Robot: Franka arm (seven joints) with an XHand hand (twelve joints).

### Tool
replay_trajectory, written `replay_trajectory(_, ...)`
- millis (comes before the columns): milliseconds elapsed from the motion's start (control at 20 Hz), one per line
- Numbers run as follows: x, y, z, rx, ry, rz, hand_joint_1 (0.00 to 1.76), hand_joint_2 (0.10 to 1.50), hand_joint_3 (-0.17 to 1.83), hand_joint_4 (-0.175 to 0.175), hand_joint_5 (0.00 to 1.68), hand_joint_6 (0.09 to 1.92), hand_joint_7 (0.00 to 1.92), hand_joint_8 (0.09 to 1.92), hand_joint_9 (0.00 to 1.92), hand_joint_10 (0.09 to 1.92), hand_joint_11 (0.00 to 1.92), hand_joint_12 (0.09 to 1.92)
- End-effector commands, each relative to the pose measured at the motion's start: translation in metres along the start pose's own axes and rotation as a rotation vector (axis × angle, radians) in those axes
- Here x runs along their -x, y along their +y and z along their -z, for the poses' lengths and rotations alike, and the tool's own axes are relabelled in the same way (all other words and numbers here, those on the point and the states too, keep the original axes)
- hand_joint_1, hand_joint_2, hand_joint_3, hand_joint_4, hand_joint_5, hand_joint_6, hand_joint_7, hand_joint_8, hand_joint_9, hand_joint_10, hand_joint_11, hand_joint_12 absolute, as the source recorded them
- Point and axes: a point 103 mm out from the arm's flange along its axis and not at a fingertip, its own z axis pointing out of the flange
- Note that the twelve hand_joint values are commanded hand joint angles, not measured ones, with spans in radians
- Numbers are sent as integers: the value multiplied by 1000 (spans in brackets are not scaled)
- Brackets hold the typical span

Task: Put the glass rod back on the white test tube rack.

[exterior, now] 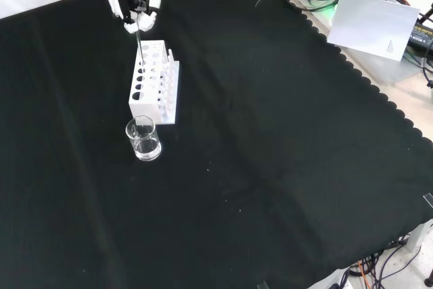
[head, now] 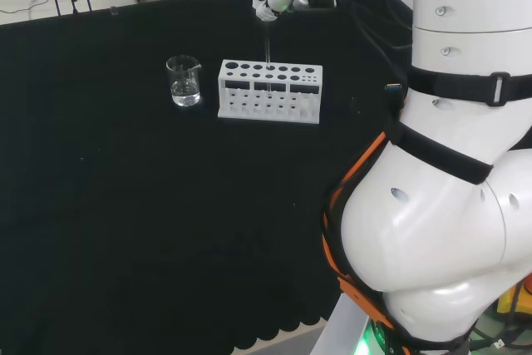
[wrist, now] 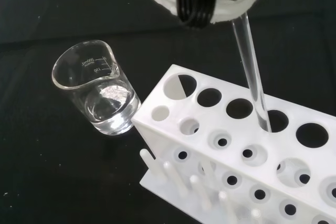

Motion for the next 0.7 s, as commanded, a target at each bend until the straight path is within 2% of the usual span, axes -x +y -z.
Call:
replay_trajectory(50,4,0,-3,-15,5,-1,1314,791,433,-175,1373,87,1249,935,1853,527,1339,1002)
replay_trajectory(300,6,1,-6,-30,35,-3,1318,744,501,-175,1385,87,1293,869,1862,494,1348,984)
replay_trajectory(450,6,1,-7,-40,44,19,1322,742,475,-175,1371,105,1359,717,1867,467,1360,968)
replay_trajectory(700,9,-1,-5,-57,55,22,1317,839,291,-175,1204,437,1418,506,1873,443,1382,935)
